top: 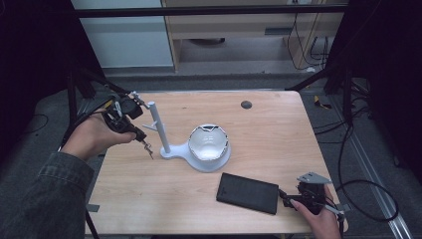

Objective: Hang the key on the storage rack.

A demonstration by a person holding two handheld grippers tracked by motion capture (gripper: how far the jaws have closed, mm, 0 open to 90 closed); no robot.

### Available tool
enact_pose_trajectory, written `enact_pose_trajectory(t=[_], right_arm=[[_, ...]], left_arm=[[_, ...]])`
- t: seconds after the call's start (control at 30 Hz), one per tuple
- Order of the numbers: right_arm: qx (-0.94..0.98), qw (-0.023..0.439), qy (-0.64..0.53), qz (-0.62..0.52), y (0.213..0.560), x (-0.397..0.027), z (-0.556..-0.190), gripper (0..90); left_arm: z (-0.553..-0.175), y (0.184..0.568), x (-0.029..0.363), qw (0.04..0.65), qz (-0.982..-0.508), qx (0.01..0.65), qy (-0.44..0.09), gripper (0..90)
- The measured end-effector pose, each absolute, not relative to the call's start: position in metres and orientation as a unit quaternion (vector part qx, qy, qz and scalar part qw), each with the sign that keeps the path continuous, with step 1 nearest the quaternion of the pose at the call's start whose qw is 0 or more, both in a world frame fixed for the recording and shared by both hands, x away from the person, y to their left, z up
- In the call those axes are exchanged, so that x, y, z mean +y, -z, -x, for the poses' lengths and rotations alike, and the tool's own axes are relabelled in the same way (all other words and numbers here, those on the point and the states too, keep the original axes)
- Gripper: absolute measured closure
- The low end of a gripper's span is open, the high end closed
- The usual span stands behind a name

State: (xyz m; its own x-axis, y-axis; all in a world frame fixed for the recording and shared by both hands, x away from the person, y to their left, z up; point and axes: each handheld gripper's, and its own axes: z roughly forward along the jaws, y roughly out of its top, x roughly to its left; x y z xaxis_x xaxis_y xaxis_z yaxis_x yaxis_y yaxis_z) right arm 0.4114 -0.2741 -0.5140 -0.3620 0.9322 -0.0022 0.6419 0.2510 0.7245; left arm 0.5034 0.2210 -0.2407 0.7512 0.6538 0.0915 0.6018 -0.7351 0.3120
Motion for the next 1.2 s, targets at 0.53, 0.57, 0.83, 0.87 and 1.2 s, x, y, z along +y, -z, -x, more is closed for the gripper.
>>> enact_pose_trajectory(t=[0.53,0.57,0.83,0.87,1.2], right_arm=[[0.759,0.224,-0.325,-0.518,0.514,-0.274,-0.412,1.1],[0.759,0.224,-0.325,-0.518,0.514,-0.274,-0.411,1.1],[0.759,0.224,-0.325,-0.519,0.514,-0.274,-0.411,1.1],[0.759,0.223,-0.325,-0.519,0.514,-0.274,-0.411,1.1],[0.759,0.224,-0.325,-0.519,0.514,-0.274,-0.411,1.1]], left_arm=[[-0.506,0.231,0.216,0.140,-0.921,0.345,-0.110,83.3],[-0.506,0.230,0.215,0.141,-0.921,0.346,-0.111,83.3],[-0.507,0.225,0.210,0.140,-0.923,0.341,-0.114,83.3],[-0.507,0.225,0.210,0.140,-0.922,0.341,-0.115,83.3],[-0.511,0.221,0.205,0.141,-0.921,0.342,-0.120,83.3]])
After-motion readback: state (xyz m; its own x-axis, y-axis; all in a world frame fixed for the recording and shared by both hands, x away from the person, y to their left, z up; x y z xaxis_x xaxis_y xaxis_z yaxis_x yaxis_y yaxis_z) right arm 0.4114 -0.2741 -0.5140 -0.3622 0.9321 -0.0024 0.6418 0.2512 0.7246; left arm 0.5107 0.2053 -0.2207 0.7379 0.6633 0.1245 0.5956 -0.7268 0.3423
